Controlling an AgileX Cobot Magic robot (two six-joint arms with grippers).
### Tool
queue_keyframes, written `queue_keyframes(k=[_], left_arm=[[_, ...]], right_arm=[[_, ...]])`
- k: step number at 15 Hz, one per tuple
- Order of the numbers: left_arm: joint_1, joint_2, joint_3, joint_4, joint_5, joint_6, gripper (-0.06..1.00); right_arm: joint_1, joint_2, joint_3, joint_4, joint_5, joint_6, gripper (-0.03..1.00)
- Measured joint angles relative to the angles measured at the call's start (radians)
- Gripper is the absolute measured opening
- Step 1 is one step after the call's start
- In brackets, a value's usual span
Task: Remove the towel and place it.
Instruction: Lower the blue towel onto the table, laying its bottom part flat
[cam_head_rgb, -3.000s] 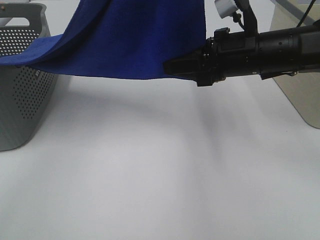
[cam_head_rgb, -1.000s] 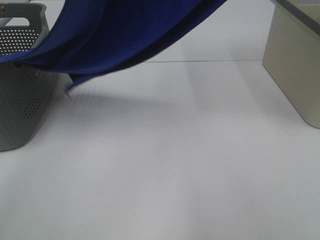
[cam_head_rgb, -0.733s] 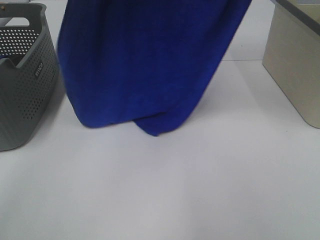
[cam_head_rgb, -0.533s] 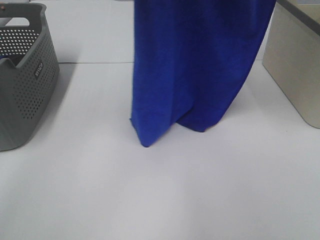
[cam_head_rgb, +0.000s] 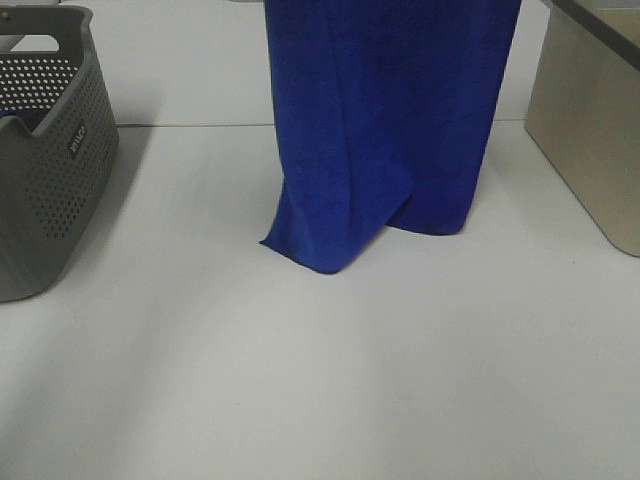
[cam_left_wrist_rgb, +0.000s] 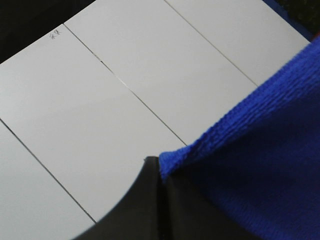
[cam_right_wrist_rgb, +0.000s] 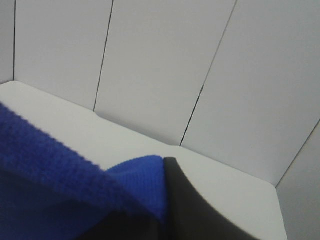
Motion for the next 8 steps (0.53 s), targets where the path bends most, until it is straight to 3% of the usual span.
queue_keyframes(k=[3, 8], left_arm=[[0.029, 0.126, -0.186, 0.001, -0.019, 0.002, 0.0], [0.063, 0.367, -0.6, 0.003, 0.007, 0.007, 0.0]], right_arm=[[0.001, 0.102, -0.132, 0.003, -0.065, 0.0, 0.02], [0.001, 0.306, -0.459, 0.065, -0.066, 0.0, 0.02]])
